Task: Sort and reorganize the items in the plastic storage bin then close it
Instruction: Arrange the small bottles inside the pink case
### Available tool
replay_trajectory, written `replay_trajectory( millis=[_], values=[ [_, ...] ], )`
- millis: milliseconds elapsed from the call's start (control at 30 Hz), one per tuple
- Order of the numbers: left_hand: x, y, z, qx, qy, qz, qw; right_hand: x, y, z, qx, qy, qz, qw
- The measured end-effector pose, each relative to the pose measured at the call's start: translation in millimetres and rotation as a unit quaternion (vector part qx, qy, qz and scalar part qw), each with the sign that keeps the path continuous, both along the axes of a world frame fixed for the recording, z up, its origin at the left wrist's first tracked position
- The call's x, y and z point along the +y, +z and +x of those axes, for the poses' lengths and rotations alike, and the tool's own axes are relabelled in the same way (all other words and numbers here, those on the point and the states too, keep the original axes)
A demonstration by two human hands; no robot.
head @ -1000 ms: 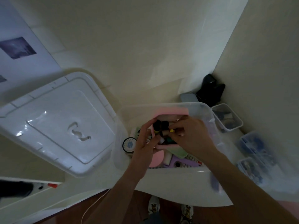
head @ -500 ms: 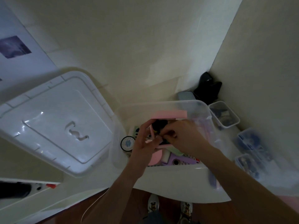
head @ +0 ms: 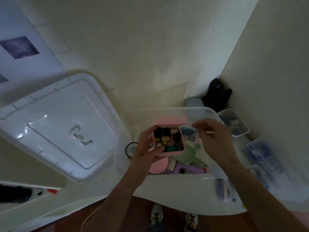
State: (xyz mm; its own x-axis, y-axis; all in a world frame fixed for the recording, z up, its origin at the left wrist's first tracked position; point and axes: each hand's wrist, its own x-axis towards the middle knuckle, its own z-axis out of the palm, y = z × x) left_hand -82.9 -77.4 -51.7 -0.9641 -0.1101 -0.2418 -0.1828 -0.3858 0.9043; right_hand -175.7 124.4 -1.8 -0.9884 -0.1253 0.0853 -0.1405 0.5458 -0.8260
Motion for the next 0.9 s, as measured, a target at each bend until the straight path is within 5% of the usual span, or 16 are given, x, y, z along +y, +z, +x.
replay_trajectory(
  millis=[100,200,467,667,900],
  values=[
    [-4.6,0.7,-0.9,0.0,-0.008,0.01,1.0,-8.0,1.1,-3.5,-0.238,-0.006,-0.19,0.952],
    [-6.6,1.5,-3.0,0.001,-0.012,0.017,1.0,-16.6,-0.7,0.3,-0.343,0.034,-0.238,0.908],
    [-16.4,0.6,-6.2,-0.079,0.065,0.168,0.98,-21.5,-15.5,5.4,-0.357,0.088,-0.306,0.878],
    [-26.7,19.9,-41.9,-0.075,0.042,-0.044,0.995,-41.9,-7.4,-19.2,-0.328,0.11,-0.303,0.888],
    [-39.4,39.5,-64.9,-0.054,0.047,-0.078,0.994,-52.9,1.4,-35.0,-0.358,0.121,-0.309,0.873]
  ],
)
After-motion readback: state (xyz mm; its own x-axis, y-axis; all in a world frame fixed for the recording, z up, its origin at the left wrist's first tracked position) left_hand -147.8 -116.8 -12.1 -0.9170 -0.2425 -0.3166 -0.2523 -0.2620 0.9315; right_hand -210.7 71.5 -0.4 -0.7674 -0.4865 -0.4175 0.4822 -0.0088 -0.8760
